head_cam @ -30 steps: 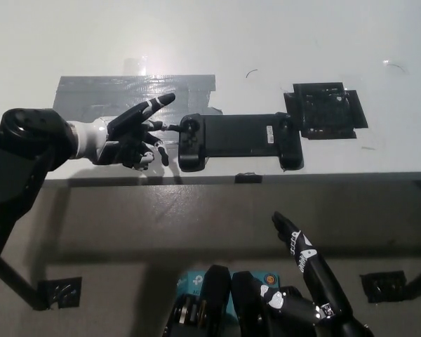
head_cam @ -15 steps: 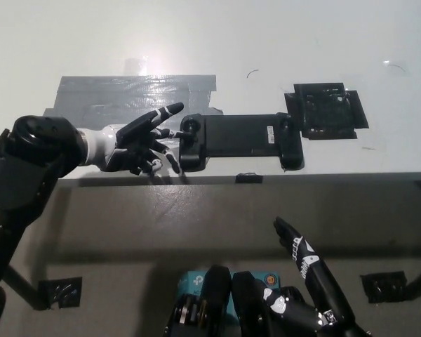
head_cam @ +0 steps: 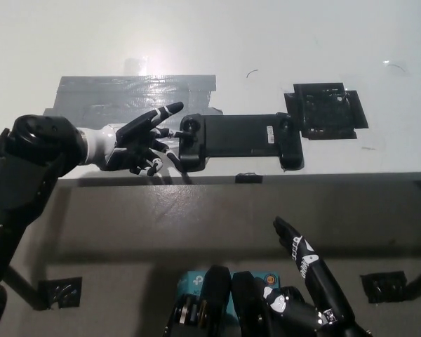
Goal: A controller is being placed at the center of the desk near the left hand and the robot uses its left hand's index finger to press a button at the left area of the controller
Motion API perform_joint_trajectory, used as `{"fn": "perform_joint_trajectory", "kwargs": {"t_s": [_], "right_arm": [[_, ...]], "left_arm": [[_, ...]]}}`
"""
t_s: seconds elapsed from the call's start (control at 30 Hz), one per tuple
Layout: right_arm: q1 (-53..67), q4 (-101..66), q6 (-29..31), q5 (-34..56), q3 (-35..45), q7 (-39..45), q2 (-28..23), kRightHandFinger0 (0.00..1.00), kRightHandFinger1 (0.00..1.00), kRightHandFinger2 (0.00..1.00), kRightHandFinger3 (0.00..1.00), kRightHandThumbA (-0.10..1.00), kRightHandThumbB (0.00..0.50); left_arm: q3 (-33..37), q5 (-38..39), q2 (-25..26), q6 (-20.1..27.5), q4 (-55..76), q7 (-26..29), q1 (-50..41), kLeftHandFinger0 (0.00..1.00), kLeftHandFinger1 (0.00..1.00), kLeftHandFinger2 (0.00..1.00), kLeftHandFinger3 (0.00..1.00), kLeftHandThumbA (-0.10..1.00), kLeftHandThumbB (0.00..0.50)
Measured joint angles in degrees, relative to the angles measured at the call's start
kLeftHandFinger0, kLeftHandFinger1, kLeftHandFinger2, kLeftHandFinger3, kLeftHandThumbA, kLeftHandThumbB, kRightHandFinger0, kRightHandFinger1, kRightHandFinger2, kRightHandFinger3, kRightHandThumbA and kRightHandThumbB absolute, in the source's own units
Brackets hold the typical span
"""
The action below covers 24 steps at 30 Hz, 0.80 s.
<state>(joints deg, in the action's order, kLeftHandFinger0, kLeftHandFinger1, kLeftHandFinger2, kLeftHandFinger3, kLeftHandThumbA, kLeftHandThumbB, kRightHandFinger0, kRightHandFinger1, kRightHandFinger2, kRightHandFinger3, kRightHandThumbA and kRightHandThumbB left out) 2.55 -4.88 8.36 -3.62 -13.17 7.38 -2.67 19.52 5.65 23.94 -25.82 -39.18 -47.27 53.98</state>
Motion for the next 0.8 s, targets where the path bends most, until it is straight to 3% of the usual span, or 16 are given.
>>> {"fn": "perform_joint_trajectory", "kwargs": {"t_s": [0.07,0.13,0.2,0.23,0.3,0.47,0.5,0.57,0.63,0.7,0.8], "right_arm": [[0.0,0.0,0.0,0.0,0.0,0.0,0.0,1.00,1.00,1.00,1.00,0.64,0.189],[-0.1,0.0,0.0,0.0,0.0,0.0,0.0,1.00,1.00,1.00,1.00,0.64,0.189],[-0.2,0.0,0.0,0.0,0.0,0.0,0.0,1.00,1.00,1.00,1.00,0.64,0.193],[-0.2,0.0,0.0,0.0,0.0,0.0,0.0,1.00,1.00,1.00,1.00,0.64,0.202],[-0.3,0.0,-0.1,0.0,0.0,0.0,0.1,1.00,1.00,1.00,1.00,0.64,0.206],[-0.4,0.0,-0.1,0.0,0.1,0.0,0.2,1.00,1.00,1.00,1.00,0.65,0.213],[-0.5,0.0,-0.1,0.0,0.1,0.0,0.2,1.00,1.00,1.00,1.00,0.65,0.215],[-0.6,0.0,-0.1,0.0,0.1,0.0,0.2,1.00,1.00,1.00,1.00,0.65,0.215],[-0.8,0.0,-0.1,0.0,0.1,0.0,0.2,1.00,1.00,1.00,1.00,0.64,0.213],[-1.1,0.0,-0.1,0.0,0.1,0.0,0.2,1.00,1.00,1.00,1.00,0.64,0.214],[-1.4,0.0,-0.1,0.0,0.2,0.0,0.2,1.00,1.00,1.00,1.00,0.63,0.212]], "left_arm": [[0.0,-0.2,0.0,-0.1,0.1,0.0,0.0,0.00,0.18,0.52,1.00,1.00,0.479],[0.3,-0.3,0.0,-0.1,0.2,-0.1,0.0,0.02,0.22,0.57,1.00,1.00,0.456],[1.1,-0.7,0.2,-0.1,1.1,-0.2,0.0,0.00,0.15,0.52,1.00,1.00,0.425],[1.9,-1.0,0.4,-0.1,1.5,-0.3,0.1,0.00,0.12,0.47,1.00,1.00,0.436],[3.0,-1.4,0.6,0.0,1.6,-0.5,0.4,0.04,0.19,0.56,1.00,1.00,0.484],[8.6,-3.4,2.1,0.4,2.5,-1.2,2.6,0.00,0.22,0.60,1.00,1.00,0.488],[9.5,-3.7,2.4,0.4,2.7,-1.4,2.9,0.02,0.24,0.65,1.00,1.00,0.497],[13.1,-5.0,3.5,0.6,4.1,-1.6,4.0,0.00,0.22,0.62,1.00,1.00,0.480],[15.1,-5.9,4.3,0.7,5.2,-1.6,4.5,0.08,0.24,0.61,1.00,1.00,0.471],[16.6,-6.6,5.1,0.8,6.4,-1.6,4.8,0.01,0.19,0.54,1.00,1.00,0.496],[17.0,-7.0,5.3,0.9,6.9,-1.6,4.9,0.00,0.13,0.53,1.00,1.00,0.495]]}}
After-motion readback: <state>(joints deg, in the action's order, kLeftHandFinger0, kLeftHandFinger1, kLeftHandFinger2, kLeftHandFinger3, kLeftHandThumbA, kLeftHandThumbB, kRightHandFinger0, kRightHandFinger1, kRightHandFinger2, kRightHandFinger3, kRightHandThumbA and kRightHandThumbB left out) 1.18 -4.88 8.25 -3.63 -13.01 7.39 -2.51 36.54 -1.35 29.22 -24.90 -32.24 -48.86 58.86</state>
